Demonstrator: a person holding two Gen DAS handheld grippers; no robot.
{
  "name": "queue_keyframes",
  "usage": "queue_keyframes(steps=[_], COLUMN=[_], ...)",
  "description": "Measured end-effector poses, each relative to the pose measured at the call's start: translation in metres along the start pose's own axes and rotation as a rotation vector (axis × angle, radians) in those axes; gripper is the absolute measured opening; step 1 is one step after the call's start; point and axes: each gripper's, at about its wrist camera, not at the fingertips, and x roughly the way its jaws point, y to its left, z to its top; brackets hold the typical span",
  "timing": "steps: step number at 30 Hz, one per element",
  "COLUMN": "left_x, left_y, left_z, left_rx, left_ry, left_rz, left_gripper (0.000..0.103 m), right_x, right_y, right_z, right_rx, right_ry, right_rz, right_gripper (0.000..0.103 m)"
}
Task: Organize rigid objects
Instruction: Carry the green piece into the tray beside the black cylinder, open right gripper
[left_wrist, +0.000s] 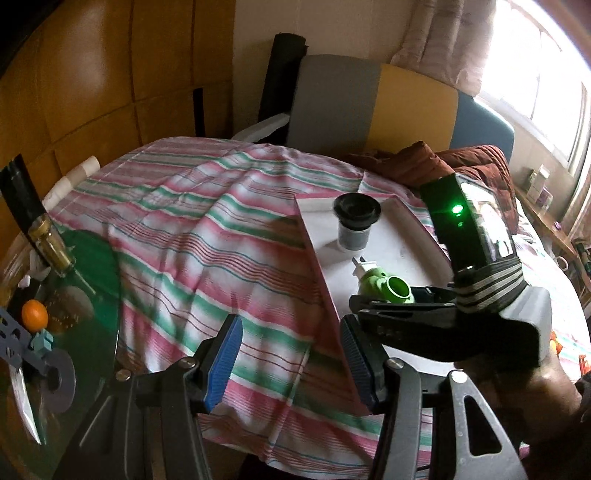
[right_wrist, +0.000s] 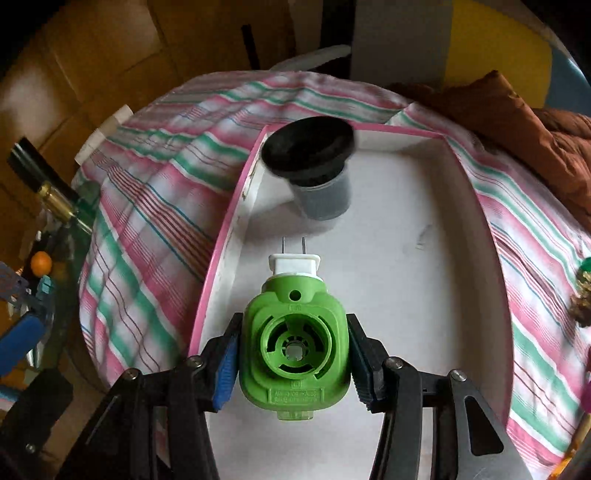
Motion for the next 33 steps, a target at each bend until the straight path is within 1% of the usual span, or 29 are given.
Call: queue_keyframes(steps=[4,9,14,16,19,21,22,25,26,28,33], left_x=[0.002,0.005,0.005,0.006,0.006,0.006,0.006,0.007,0.008,0.007,0.010], left_y=[0.003,0.004,0.001,0.000,0.000,-0.002,-0.003,-0.007,-0.008,-0.009,-0.011], left_z=[0.000,-0.001,-0.002,-0.002,-0.002,-0.003,-0.003,-0.004,-0.005,-0.005,-0.005], left_rx=[-0.012,-0.013,-0.004,-0.003,0.002,0.008,0.010,0.019,0.023,0.021,0.008], left_ry=[0.007,0.020,0.025,0.026,0.028,0.032,0.034,0.039,0.041,0.041,0.058], left_rz=[0.000,0.005,0.010,0.012,0.013,0.013,0.011,0.000,-0.006,-0.014,-0.050], left_gripper=[0.056,0.056,0.056,0.056,0.056,0.056,0.056,0.056,0.056,0.057,0.058], right_x=[0.009,0.008,0.006,0.005,-0.002,-0.010,-0.014,-0.024,-0.026,-0.037,-0.062], right_y=[0.006,0.009,0.005,0.003,0.002,-0.002,-0.003,-0.007,-0.008,-0.015,-0.036], right_z=[0.005,0.005,0.002,0.002,0.001,-0.001,-0.002,-0.006,-0.006,-0.011,-0.020], right_rx=[-0.013,-0.028,-0.002,0.015,0.025,0.025,0.026,0.028,0.027,0.029,0.074], right_ry=[0.004,-0.009,-0.007,-0.008,-0.027,-0.042,-0.052,-0.073,-0.079,-0.104,-0.155], right_rz=[-0.028,-0.007,0.030,0.050,0.060,0.063,0.060,0.050,0.045,0.030,0.013], right_gripper=[0.053,0.053,0.054,0.057,0.060,0.064,0.067,0.070,0.074,0.079,0.084])
